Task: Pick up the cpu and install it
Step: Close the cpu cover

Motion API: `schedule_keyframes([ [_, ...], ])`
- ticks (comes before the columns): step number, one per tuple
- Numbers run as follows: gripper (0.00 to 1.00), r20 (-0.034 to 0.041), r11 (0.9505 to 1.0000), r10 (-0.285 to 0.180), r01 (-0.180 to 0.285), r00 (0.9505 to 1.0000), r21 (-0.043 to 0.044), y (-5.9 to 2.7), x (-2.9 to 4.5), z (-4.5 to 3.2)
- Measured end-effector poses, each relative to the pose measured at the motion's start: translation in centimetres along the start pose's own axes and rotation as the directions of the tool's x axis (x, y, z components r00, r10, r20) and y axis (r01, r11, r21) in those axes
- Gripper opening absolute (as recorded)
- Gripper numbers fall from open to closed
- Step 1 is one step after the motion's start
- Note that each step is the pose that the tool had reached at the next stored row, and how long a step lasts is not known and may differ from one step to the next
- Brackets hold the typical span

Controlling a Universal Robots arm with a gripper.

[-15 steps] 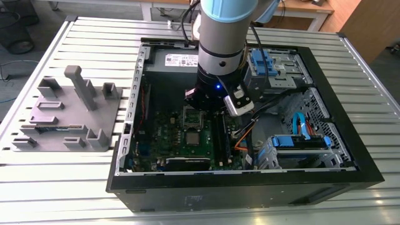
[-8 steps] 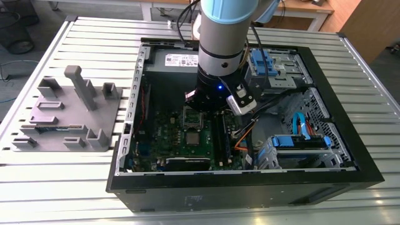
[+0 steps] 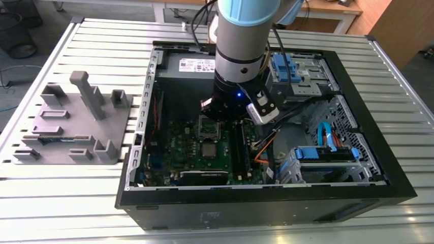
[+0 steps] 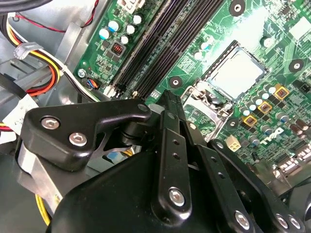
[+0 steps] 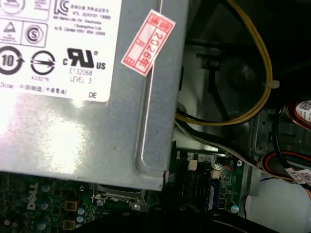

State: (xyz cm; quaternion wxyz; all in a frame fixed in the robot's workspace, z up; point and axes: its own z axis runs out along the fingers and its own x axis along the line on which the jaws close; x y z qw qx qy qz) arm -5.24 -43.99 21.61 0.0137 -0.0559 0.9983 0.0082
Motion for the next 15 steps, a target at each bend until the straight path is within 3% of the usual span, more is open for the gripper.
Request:
schedule_keyframes([
  [4,0.11,-0.0005,0.9996,-0.03,0.03,0.9996,-0.0007,0.0,0.0,-0.01],
  [15,0.11,-0.0005,0.9995,-0.03,0.03,0.9995,-0.0008,0.17,-0.02,0.01],
])
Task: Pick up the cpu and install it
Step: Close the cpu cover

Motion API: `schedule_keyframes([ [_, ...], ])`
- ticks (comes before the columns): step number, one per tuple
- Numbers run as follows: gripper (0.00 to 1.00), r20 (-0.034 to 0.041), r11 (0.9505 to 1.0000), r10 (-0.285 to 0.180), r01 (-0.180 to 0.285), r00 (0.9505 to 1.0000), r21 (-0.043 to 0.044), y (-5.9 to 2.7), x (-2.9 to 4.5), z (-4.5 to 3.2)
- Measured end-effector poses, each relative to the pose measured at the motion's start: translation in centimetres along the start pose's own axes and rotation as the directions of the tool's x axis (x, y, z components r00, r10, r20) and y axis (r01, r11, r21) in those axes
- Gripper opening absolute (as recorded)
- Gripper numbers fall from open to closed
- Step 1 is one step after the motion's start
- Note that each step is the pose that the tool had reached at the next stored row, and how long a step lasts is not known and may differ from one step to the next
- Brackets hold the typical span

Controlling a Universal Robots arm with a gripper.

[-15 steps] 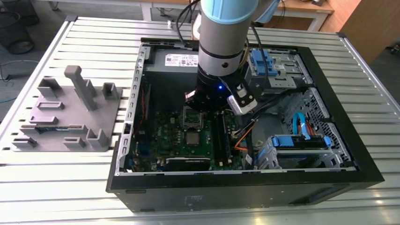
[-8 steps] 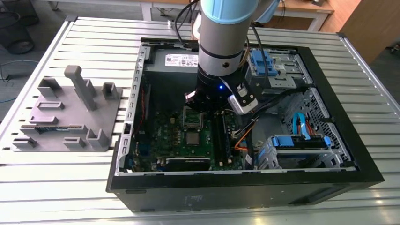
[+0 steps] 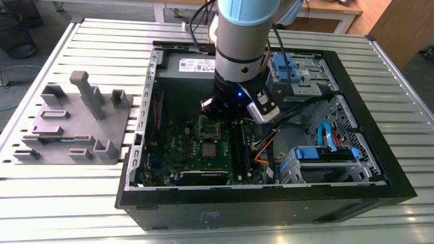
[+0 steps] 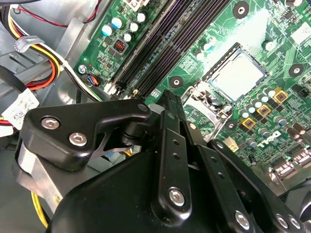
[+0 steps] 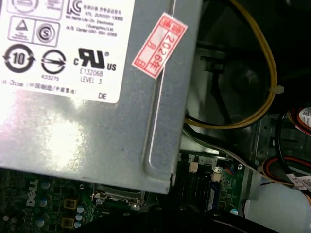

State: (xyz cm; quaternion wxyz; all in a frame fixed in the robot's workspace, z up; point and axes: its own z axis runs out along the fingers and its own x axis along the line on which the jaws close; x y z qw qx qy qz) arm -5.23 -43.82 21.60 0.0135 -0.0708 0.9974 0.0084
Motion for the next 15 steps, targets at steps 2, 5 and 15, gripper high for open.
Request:
schedule_keyframes([
  [2,0.11,0.0001,1.0,0.0,0.0,1.0,0.0,0.23,-0.03,0.02],
  [5,0.11,0.0001,1.0,-0.001,0.001,1.0,0.0,0.6,-0.15,0.06],
  [15,0.11,-0.0011,0.9958,-0.092,0.092,0.9958,-0.0026,0.76,-0.35,0.33],
])
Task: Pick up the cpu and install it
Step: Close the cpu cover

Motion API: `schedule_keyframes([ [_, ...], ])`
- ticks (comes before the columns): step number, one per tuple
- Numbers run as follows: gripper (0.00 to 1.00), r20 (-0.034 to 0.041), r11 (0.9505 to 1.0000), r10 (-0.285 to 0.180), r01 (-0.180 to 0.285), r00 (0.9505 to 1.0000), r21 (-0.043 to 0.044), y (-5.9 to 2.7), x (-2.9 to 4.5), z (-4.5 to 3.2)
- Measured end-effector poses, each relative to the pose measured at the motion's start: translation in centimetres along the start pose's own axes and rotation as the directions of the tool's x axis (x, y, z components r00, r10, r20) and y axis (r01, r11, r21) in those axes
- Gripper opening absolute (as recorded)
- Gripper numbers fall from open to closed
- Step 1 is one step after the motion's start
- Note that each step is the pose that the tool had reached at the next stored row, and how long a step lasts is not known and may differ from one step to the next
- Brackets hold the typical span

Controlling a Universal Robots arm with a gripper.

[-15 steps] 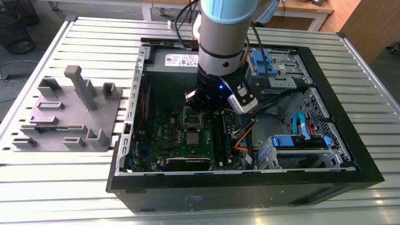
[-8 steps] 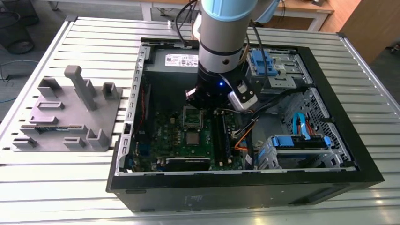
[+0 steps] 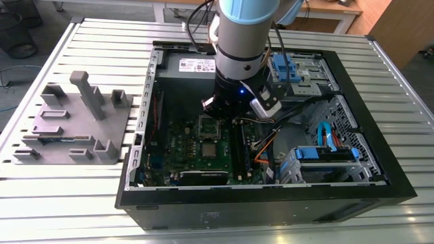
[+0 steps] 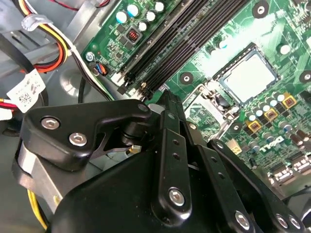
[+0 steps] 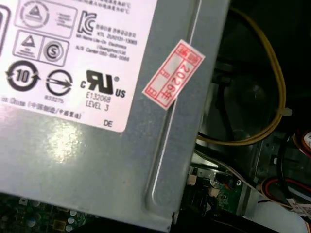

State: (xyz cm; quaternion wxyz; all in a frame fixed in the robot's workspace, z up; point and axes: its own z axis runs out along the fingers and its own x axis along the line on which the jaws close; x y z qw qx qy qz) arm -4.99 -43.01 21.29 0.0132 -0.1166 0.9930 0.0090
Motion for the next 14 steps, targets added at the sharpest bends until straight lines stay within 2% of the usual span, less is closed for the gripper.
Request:
schedule_keyframes([
  [7,0.11,0.0001,0.9999,-0.015,0.015,0.9999,-0.0019,0.51,-0.2,0.24],
  [14,0.11,0.0004,0.9999,-0.015,0.015,0.9999,-0.0029,0.62,-0.54,0.46],
])
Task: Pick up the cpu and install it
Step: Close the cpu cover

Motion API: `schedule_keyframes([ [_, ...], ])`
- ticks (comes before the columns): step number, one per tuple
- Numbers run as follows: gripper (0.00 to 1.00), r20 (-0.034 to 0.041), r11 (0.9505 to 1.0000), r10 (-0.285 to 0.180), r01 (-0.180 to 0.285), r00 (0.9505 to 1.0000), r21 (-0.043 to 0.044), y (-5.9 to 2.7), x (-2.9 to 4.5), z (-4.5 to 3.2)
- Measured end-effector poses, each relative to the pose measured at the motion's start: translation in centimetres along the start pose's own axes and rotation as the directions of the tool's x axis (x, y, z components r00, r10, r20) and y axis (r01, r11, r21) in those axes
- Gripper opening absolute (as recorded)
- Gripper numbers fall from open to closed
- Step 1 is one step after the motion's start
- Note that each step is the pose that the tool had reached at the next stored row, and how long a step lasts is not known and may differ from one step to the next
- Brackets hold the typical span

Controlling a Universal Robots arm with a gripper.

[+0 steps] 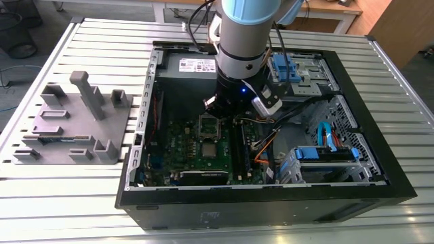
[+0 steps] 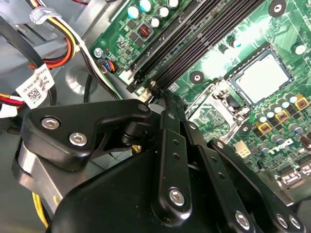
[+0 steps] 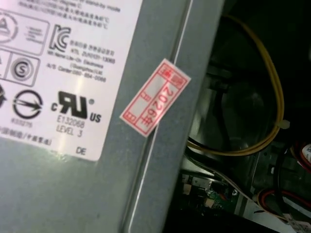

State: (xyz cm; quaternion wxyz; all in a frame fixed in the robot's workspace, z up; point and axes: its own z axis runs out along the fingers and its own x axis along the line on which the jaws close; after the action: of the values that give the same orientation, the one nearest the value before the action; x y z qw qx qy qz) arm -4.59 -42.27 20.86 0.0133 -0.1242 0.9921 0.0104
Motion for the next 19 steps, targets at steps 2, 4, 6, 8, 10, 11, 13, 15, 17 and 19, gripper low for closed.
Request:
schedule_keyframes([
  [2,0.11,0.0004,1.0,0.0,0.0,1.0,-0.0015,0.11,-0.03,0.06],
  [4,0.11,0.0007,1.0,0.0,0.0,1.0,-0.0029,0.23,-0.06,0.12],
  [6,0.11,0.0009,1.0,0.0,0.0,1.0,-0.0037,0.34,-0.09,0.17],
  [8,0.11,0.0011,1.0,0.0,0.0,1.0,-0.004,0.43,-0.11,0.22],
  [10,0.11,0.0008,1.0,-0.001,0.001,1.0,-0.0037,0.44,-0.11,0.23],
  [11,0.11,0.0008,1.0,-0.002,0.002,1.0,-0.0037,0.44,-0.1,0.24],
  [13,0.11,0.0006,0.9998,-0.018,0.018,0.9998,-0.0043,0.45,-0.1,0.26],
  [15,0.11,0.0001,0.9988,-0.049,0.049,0.9988,-0.0053,0.45,-0.1,0.28],
  [17,0.11,-0.0003,0.9972,-0.075,0.075,0.9972,-0.006,0.44,-0.11,0.28],
  [19,0.11,-0.0004,0.9966,-0.082,0.082,0.9966,-0.0062,0.45,-0.11,0.29],
])
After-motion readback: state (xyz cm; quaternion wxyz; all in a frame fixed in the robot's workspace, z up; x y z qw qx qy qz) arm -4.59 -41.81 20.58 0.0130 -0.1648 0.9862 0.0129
